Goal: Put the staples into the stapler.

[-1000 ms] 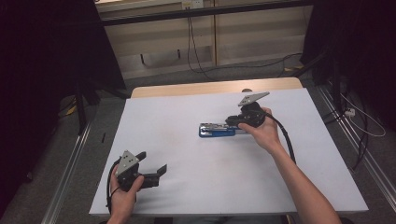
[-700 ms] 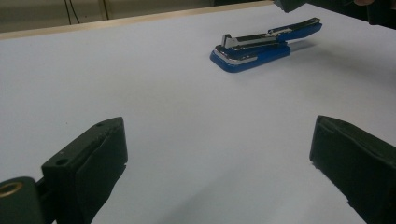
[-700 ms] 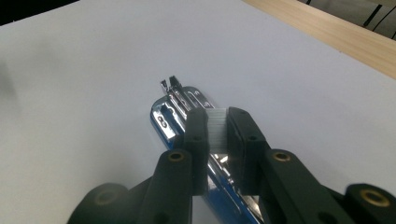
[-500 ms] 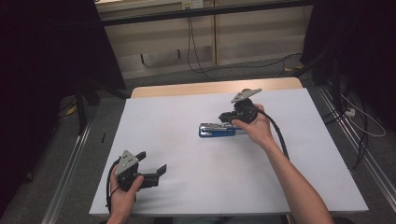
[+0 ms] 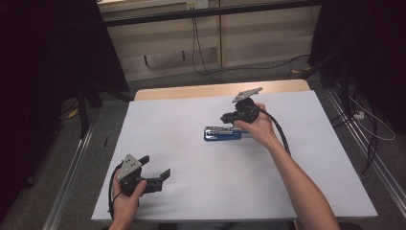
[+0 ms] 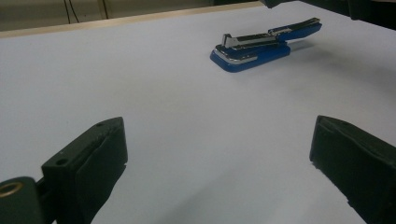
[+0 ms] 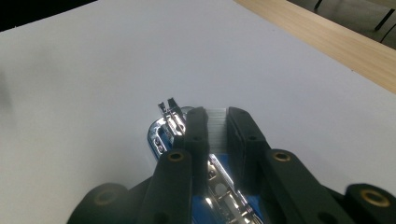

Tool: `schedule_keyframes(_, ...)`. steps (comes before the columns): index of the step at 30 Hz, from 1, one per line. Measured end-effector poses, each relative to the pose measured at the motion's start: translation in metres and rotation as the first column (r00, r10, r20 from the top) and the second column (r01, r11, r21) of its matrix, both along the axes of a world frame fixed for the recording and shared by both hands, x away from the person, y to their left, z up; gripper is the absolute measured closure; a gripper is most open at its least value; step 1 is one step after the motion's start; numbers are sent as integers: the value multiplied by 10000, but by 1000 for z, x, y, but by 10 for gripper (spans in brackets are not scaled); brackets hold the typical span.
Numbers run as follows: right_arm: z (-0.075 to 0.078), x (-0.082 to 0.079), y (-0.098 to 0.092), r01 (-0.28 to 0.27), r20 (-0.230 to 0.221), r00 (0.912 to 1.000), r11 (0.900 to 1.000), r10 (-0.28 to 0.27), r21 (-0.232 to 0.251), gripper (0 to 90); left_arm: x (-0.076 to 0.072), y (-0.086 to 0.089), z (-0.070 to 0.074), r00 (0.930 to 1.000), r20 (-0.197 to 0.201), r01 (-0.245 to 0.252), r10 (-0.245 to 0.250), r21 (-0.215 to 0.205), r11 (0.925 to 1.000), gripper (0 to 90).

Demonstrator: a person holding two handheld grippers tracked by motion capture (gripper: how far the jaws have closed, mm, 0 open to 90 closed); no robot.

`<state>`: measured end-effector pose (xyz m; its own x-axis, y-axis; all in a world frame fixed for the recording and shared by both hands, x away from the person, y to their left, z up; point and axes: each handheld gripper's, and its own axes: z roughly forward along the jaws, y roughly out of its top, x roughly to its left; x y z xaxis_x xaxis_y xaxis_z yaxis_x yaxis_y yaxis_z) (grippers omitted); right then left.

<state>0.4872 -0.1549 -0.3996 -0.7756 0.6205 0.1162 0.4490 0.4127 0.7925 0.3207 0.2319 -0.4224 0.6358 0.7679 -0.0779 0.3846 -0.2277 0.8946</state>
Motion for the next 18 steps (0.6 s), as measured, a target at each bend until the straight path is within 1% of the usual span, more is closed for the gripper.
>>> schedule_keyframes(3, -1, 4, 4, -235, -46, 9997, 9997, 235, -66, 792, 0, 0, 0, 10000, 65, 1, 0, -100, 10000, 43)
schedule_keyframes(6, -2, 7, 8, -496, -36, 9988, 9986, 496, -178, 792, 0, 1, 0, 10000, 36, 32, -31, -82, 10000, 43)
schedule_keyframes(8, -2, 9, 11, -540, -37, 9985, 9984, 540, -174, 792, 0, 1, 0, 10000, 36, 37, -36, -72, 10000, 43)
schedule_keyframes(10, -1, 11, 14, -574, -50, 9983, 9979, 572, -316, 792, 0, 1, 0, 10000, 45, 12, -12, -95, 10000, 43)
schedule_keyframes(11, -1, 12, 15, -669, -65, 9977, 9971, 667, -375, 792, 0, 1, 0, 10000, 41, 2, -1, -154, 9999, 43)
schedule_keyframes(16, 2, 15, 21, -885, -27, 9961, 9944, 885, -572, 792, -1, 1, 1, 10000, 93, 16, -15, -104, 9999, 43)
schedule_keyframes(18, 2, 17, 24, -1007, -77, 9949, 9930, 1004, -610, 792, -1, 1, 1, 10000, 76, 31, -30, -113, 9999, 43)
